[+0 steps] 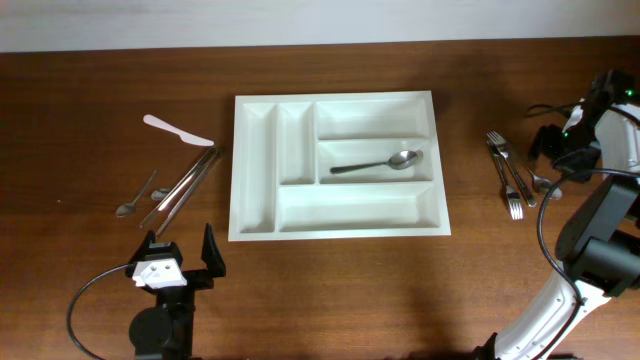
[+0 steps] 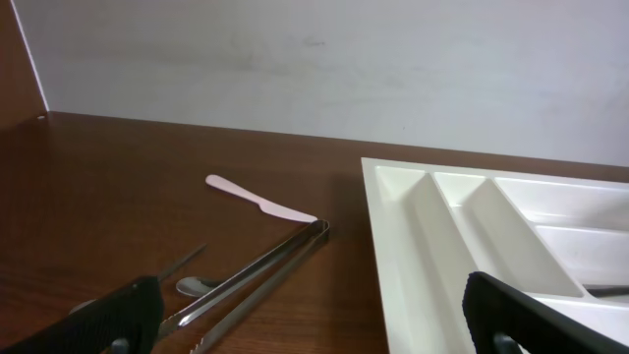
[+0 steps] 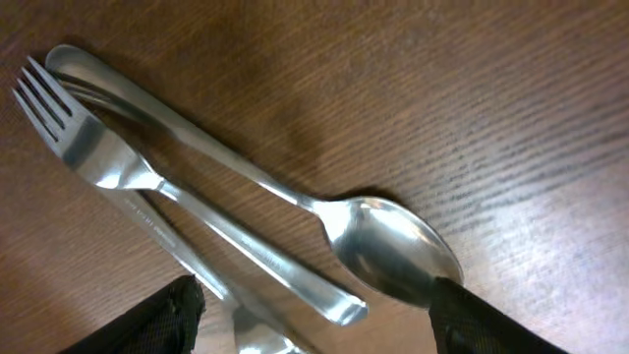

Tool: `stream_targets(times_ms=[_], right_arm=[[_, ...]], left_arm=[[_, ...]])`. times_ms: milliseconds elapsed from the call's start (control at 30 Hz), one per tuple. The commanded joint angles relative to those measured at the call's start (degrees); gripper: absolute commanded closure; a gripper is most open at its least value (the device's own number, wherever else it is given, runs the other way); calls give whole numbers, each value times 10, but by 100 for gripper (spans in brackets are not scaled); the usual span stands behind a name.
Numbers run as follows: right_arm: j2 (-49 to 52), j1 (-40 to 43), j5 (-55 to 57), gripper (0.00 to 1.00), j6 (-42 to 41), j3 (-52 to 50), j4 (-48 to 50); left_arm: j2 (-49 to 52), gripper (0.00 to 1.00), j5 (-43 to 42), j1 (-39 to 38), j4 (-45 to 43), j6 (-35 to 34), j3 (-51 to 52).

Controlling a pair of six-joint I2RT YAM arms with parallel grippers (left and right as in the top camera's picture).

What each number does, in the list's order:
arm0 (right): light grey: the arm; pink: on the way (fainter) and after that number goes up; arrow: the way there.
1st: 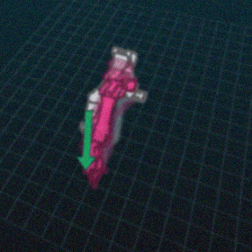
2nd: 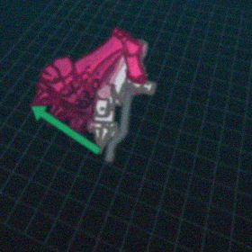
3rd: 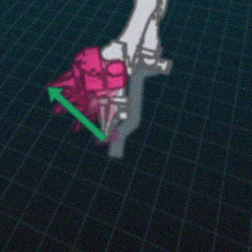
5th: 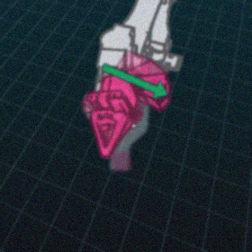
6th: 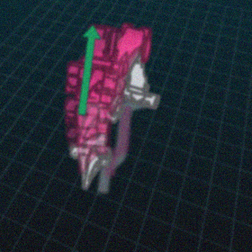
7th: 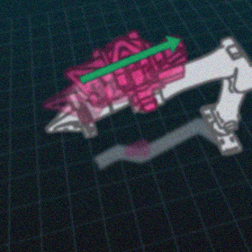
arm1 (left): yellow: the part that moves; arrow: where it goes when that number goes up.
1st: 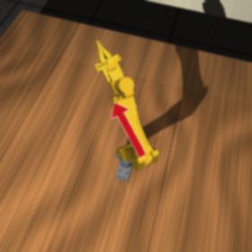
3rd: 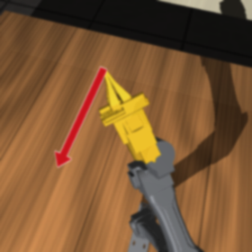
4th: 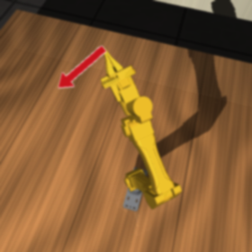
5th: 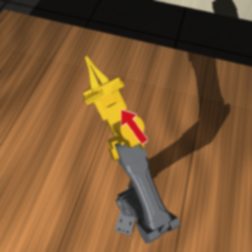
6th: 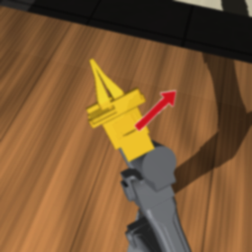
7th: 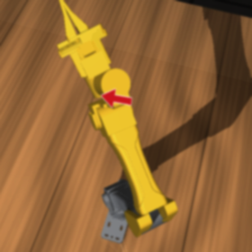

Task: Pack container
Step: 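Return the right gripper to the cutlery on the right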

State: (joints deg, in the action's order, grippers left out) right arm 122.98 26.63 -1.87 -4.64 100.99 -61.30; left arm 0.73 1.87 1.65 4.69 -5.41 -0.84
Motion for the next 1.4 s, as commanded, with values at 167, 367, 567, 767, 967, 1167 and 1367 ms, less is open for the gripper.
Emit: stream_targets(times_ms=[167, 367, 567, 767, 967, 1167, 1367], right_arm=[[3, -2, 8, 25, 27, -21, 38], [3, -2, -10, 25, 61, -70, 78], [3, -2, -13, 25, 79, -79, 87], [4, -1, -16, 24, 95, -79, 97], [14, -1, -54, 24, 169, -79, 84], [49, 0, -54, 24, 177, -79, 89], [60, 1, -52, 1, 163, -79, 129]], left_arm=[[-3, 1, -7, 3, 0, -3, 3], [-3, 1, -7, 3, 0, -3, 3], [-3, 1, -7, 3, 0, -3, 3], [-3, 1, -6, 3, 0, -3, 3], [-3, 1, -6, 3, 0, -3, 3], [-3, 1, -7, 3, 0, -3, 3], [-3, 1, -7, 3, 0, -3, 3]])
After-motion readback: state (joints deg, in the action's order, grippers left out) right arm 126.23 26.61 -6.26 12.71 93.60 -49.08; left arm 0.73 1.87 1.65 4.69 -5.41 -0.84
